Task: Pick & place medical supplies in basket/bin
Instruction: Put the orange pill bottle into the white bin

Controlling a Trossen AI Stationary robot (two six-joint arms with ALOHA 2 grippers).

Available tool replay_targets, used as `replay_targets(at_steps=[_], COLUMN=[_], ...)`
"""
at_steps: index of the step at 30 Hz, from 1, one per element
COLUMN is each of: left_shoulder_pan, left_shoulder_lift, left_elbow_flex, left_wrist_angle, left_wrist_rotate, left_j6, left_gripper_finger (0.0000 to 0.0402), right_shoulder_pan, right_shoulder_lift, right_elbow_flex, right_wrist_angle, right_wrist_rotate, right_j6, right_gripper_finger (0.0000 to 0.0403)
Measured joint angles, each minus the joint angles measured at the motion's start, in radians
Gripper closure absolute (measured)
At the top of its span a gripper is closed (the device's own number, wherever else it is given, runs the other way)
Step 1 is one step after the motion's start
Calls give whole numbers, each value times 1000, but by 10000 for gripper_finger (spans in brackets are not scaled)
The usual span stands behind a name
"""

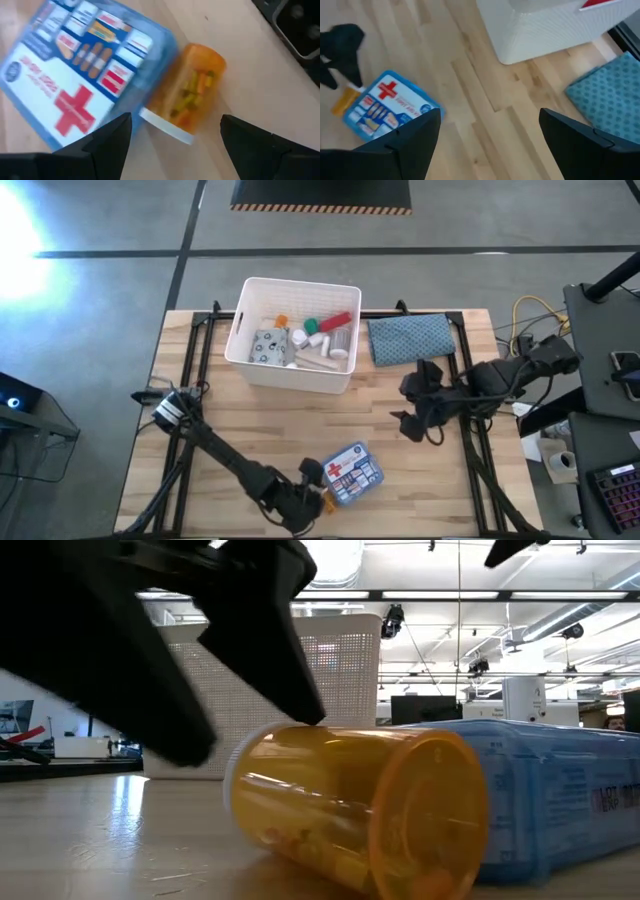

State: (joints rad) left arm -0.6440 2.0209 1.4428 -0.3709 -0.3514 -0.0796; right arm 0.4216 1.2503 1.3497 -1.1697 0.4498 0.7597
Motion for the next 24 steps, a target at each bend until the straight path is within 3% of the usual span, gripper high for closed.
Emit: replay_targets(at_steps=[7,20,24], left_shoulder_pan=[11,11,12], left_shoulder_lift=[0,16,45], left_elbow_flex=[0,-6,-7], left_wrist_angle=[8,85,125], left_wrist_rotate=[-15,154,165], left_j6=[95,135,135], left_gripper_finger=[121,121,121], right_shoulder_pan=[0,-1,-1], right_shoulder_lift=[6,8,8], right_elbow_flex=[-14,-19,-19], right_wrist_angle=[3,1,1], right_wrist_rotate=[21,33,49], right_j6=[0,6,8], right_gripper_finger=[74,75,75])
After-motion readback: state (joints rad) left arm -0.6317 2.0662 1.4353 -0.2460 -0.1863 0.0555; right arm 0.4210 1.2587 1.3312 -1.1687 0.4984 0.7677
